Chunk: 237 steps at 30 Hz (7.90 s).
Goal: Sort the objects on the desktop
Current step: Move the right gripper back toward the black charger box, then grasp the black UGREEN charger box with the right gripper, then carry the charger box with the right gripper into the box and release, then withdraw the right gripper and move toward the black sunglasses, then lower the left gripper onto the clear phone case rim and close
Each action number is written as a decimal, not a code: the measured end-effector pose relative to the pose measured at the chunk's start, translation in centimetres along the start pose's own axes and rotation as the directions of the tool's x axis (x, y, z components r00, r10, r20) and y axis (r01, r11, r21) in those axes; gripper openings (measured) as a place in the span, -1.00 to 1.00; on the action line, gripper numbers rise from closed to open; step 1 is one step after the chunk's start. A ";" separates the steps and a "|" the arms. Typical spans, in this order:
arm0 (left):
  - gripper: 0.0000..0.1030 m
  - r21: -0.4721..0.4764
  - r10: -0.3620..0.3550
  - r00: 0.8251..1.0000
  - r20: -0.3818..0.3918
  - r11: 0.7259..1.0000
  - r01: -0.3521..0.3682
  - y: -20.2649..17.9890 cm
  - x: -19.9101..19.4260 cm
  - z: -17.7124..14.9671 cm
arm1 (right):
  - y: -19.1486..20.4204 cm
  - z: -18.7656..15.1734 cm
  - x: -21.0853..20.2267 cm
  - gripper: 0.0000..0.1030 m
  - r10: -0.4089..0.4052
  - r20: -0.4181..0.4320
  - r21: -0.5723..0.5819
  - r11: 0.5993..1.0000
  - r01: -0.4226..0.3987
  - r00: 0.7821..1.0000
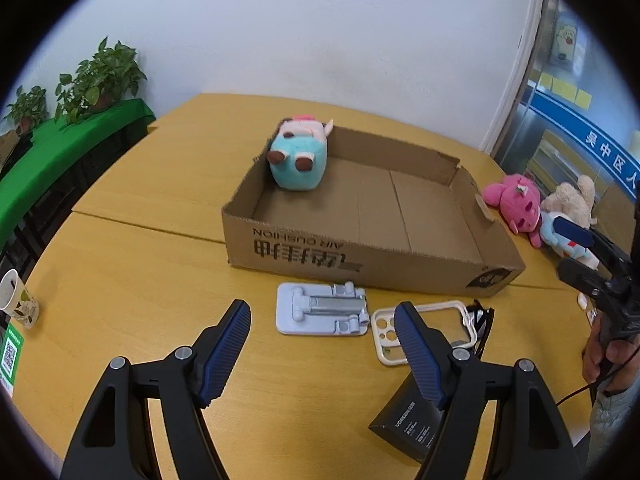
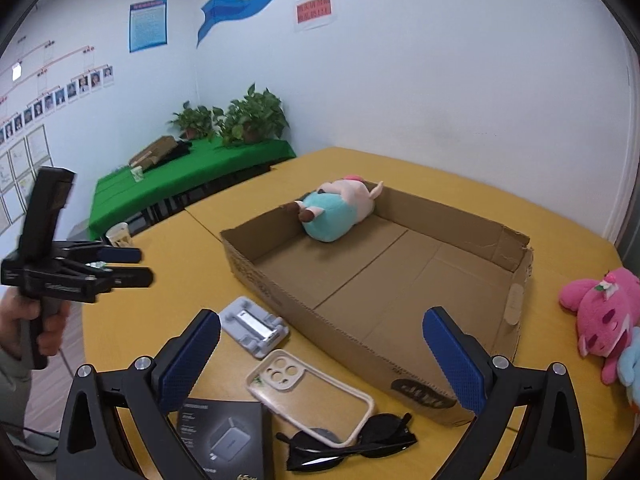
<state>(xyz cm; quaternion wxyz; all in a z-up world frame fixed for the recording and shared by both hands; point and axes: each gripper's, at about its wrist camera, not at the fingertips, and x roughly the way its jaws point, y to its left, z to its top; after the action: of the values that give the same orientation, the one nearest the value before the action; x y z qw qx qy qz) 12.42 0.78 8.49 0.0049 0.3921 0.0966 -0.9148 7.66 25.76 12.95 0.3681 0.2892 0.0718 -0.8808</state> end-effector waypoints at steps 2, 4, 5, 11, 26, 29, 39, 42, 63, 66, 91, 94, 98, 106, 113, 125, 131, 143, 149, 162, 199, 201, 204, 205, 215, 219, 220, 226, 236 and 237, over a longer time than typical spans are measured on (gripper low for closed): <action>0.45 0.006 -0.037 0.999 -0.019 0.999 0.037 0.3 0.5 -0.5 | -0.1 -1.0 -1.2 1.00 0.016 0.005 0.027 0.999 -0.016 1.000; 0.45 -0.010 -0.075 0.997 -0.038 0.997 0.074 0.8 0.9 -1.0 | -0.1 -2.1 -2.2 1.00 0.017 -0.008 0.036 0.999 -0.017 1.000; 0.45 -0.015 -0.092 0.995 -0.044 0.996 0.091 1.0 1.0 -1.3 | -0.1 -2.8 -2.8 1.00 0.004 -0.022 0.042 0.999 -0.003 1.000; 0.45 -0.020 -0.181 0.980 -0.088 0.984 0.180 1.9 1.1 -3.5 | 0.7 -7.6 -4.1 1.00 -0.004 -0.172 0.073 0.997 0.017 0.985; 0.44 0.042 -0.439 0.815 -0.378 0.871 0.489 -4.5 9.7 -7.2 | 9.1 -16.0 4.5 1.00 0.135 -0.332 0.251 0.967 -0.050 0.933; 0.44 0.070 -0.467 0.778 -0.419 0.838 0.541 -6.2 11.1 -7.7 | 10.3 -16.5 6.2 1.00 0.037 -0.364 0.201 0.979 0.039 0.931; 0.35 -0.024 -0.533 0.709 -0.462 0.806 0.591 -5.0 12.2 -8.8 | 10.3 -17.5 6.5 1.00 -0.063 -0.359 0.135 0.984 0.118 0.931; 0.27 -0.064 -0.562 0.699 -0.442 0.797 0.601 -4.9 12.9 -8.5 | 10.5 -17.1 7.1 0.98 -0.079 -0.340 0.107 0.987 0.122 0.937; 0.28 0.123 -0.439 0.881 -0.177 0.878 0.463 -5.1 4.3 -2.5 | 11.9 -7.8 4.9 0.90 -0.079 -0.141 -0.050 0.996 0.072 0.987; 0.28 0.161 -0.442 0.886 -0.142 0.873 0.461 -5.9 3.9 -0.1 | 11.4 -5.4 4.5 0.90 -0.107 -0.116 -0.084 0.992 0.097 0.988; 0.28 0.256 -0.462 0.887 0.013 0.859 0.444 -8.8 9.2 21.1 | -4.0 15.3 11.2 0.90 -0.138 -0.067 -0.135 0.983 0.128 0.988; 0.28 0.237 -0.466 0.885 0.008 0.861 0.451 -8.8 11.3 22.5 | -6.2 16.4 13.2 0.90 -0.137 -0.081 -0.131 0.983 0.126 0.987; 0.28 0.207 -0.455 0.890 -0.016 0.870 0.448 -8.7 15.0 24.3 | -9.5 17.1 16.3 0.90 -0.119 -0.114 -0.104 0.989 0.107 0.986; 0.28 0.135 -0.415 0.906 -0.080 0.896 0.422 -7.9 22.6 26.7 | -15.1 17.4 23.7 0.90 -0.064 -0.187 -0.043 0.997 0.057 0.980; 0.28 0.075 -0.371 0.915 -0.162 0.920 0.386 -7.0 28.6 26.5 | -17.7 15.1 29.8 0.90 -0.022 -0.282 0.009 1.000 0.026 0.959; 0.13 -0.002 -0.245 0.894 -0.376 0.965 0.264 -6.6 36.1 23.1 | -19.8 10.2 36.7 0.84 0.024 -0.468 0.083 0.996 0.017 0.883; 0.14 0.001 -0.230 0.893 -0.387 0.968 0.250 -6.2 35.9 22.5 | -19.9 9.6 37.4 0.91 0.017 -0.490 0.125 0.991 0.050 0.871; 0.26 0.222 -0.272 0.962 -0.024 0.937 0.270 -6.0 15.5 22.1 | -15.4 11.0 21.2 0.99 -0.122 -0.316 0.129 0.977 0.170 0.941; 0.58 0.296 -0.279 0.945 0.173 0.930 0.220 -6.9 5.3 19.1 | -9.7 9.8 8.5 1.00 -0.263 -0.148 0.156 0.946 0.285 0.953; 0.58 0.306 -0.208 0.952 0.225 0.942 0.134 -7.6 -2.1 7.5 | -0.2 2.7 1.9 1.00 -0.459 -0.078 0.246 0.851 0.464 0.885; 0.55 0.230 -0.256 0.959 0.125 0.947 0.223 -5.9 1.3 3.6 | 2.6 -0.8 2.9 0.99 -0.414 -0.089 0.242 0.873 0.423 0.906; 0.55 0.220 -0.254 0.961 0.109 0.949 0.226 -5.5 1.7 3.3 | 2.6 -1.1 2.9 0.99 -0.402 -0.094 0.239 0.879 0.413 0.911; 0.55 0.207 -0.254 0.963 0.090 0.950 0.232 -4.9 2.1 2.8 | 2.2 -2.0 2.9 0.99 -0.382 -0.106 0.238 0.887 0.397 0.918; 0.55 0.201 -0.254 0.964 0.079 0.951 0.234 -4.5 2.3 2.5 | 1.9 -2.5 3.0 0.99 -0.372 -0.117 0.241 0.889 0.390 0.921; 0.22 0.075 -0.295 0.950 -0.103 0.950 0.303 -2.3 7.4 -1.7 | -2.2 -6.8 3.7 0.82 -0.314 -0.232 0.307 0.874 0.376 0.920; -0.02 0.006 -0.356 0.916 -0.187 0.932 0.363 -2.5 10.3 -3.3 | -1.5 -7.5 6.0 0.66 -0.259 -0.287 0.256 0.907 0.334 0.922; -0.03 -0.017 -0.358 0.910 -0.211 0.932 0.362 -2.5 11.3 -3.7 | -1.2 -7.8 6.7 0.62 -0.245 -0.304 0.243 0.914 0.324 0.920; -0.32 -0.069 -0.373 0.884 -0.283 0.927 0.369 -3.2 14.6 -4.7 | -0.8 -9.2 10.8 0.03 -0.214 -0.396 0.206 0.927 0.313 0.893; -0.72 -0.105 -0.375 0.879 -0.295 0.927 0.360 -2.8 16.0 -4.8 | -2.2 -9.9 11.5 -0.43 -0.261 -0.426 0.216 0.900 0.377 0.866; -0.80 -0.106 -0.369 0.881 -0.296 0.929 0.354 -2.7 16.1 -4.8 | -2.6 -9.9 11.3 -0.43 -0.273 -0.426 0.225 0.891 0.393 0.863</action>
<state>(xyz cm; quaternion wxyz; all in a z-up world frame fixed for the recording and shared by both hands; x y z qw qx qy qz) 4.47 5.34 -5.82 -0.1716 0.5060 0.1898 -0.8237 3.99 24.12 -1.79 0.1380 0.4914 0.0551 -0.8581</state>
